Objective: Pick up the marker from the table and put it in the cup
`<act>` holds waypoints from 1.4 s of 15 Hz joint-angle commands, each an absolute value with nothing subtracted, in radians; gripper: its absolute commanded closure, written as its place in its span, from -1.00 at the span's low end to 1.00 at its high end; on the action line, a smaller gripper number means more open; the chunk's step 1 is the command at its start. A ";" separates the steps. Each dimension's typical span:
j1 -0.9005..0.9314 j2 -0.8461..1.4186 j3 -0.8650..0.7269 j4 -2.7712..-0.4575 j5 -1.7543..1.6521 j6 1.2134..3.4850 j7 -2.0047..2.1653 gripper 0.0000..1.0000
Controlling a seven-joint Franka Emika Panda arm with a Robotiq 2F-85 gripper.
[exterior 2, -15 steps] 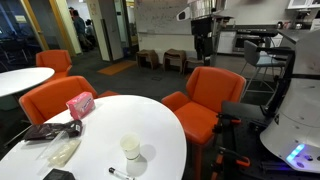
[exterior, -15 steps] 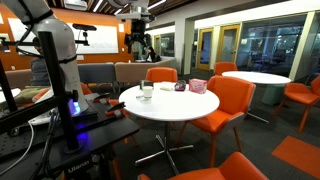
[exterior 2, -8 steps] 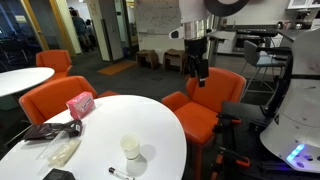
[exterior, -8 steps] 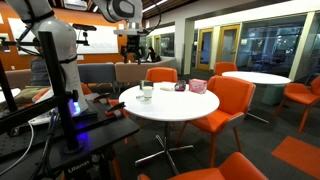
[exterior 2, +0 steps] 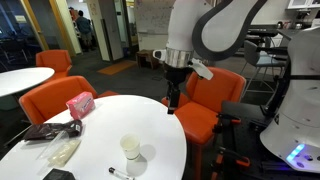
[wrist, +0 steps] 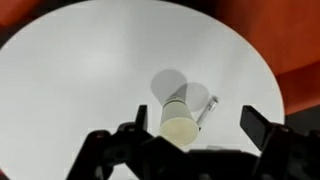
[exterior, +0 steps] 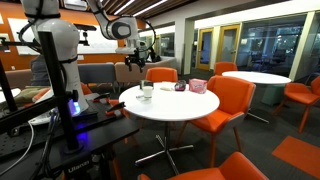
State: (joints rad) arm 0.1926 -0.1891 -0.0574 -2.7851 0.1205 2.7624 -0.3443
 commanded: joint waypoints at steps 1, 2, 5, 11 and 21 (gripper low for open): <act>0.191 -0.027 0.018 -2.734 0.160 2.887 -0.190 -1.00; 0.182 0.014 0.042 -2.716 0.138 2.901 -0.138 -1.00; 0.178 0.131 0.068 -2.651 0.023 2.925 0.032 -1.00; 0.193 0.229 0.067 -2.570 -0.064 2.881 0.109 -1.00; 0.284 0.271 -0.004 -2.542 -0.210 2.887 0.241 -1.00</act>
State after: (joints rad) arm 0.2292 0.2414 0.0376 -2.5681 -0.1324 2.8855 0.1614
